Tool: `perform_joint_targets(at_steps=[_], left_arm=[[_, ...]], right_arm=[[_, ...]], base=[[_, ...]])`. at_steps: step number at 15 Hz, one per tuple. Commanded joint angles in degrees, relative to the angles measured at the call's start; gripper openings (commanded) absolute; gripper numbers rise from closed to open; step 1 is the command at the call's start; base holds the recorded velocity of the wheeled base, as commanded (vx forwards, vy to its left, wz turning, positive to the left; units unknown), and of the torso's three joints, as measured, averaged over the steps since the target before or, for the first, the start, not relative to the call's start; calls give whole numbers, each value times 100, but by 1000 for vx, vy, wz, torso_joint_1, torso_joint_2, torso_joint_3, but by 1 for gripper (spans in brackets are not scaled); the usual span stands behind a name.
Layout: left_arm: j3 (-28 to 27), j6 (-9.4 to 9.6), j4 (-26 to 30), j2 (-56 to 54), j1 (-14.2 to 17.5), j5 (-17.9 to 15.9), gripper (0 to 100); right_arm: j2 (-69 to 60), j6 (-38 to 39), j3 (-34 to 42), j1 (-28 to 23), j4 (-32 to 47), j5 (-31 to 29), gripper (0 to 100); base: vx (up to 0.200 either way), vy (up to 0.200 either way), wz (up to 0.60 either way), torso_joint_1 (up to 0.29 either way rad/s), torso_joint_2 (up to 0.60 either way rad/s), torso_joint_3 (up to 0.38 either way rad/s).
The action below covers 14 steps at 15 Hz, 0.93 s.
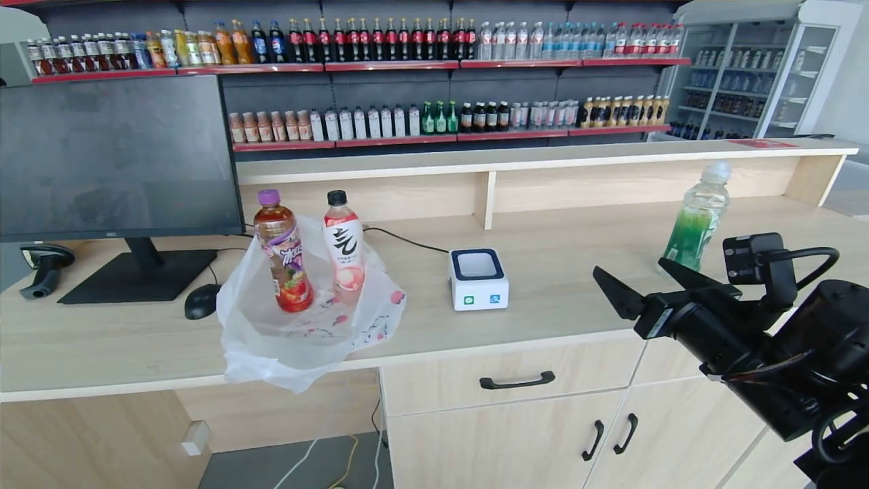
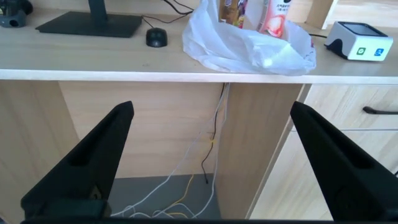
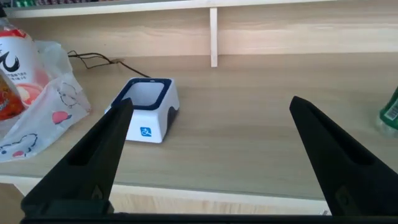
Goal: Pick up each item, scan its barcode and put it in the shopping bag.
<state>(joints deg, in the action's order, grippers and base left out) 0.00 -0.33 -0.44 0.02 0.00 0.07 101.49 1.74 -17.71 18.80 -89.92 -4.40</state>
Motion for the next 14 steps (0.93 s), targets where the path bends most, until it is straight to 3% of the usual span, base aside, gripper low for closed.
perform_joint_targets(at_steps=[1,14], left_arm=[[0,-11,0,-2,0,1,100],[0,-11,0,-2,0,1,100]], right_arm=[[29,1,22,1,-8,1,100],[38,-7,128,27,-8,1,100]], base=[[0,-200,0,2,-2,2],[0,-200,0,4,1,2]])
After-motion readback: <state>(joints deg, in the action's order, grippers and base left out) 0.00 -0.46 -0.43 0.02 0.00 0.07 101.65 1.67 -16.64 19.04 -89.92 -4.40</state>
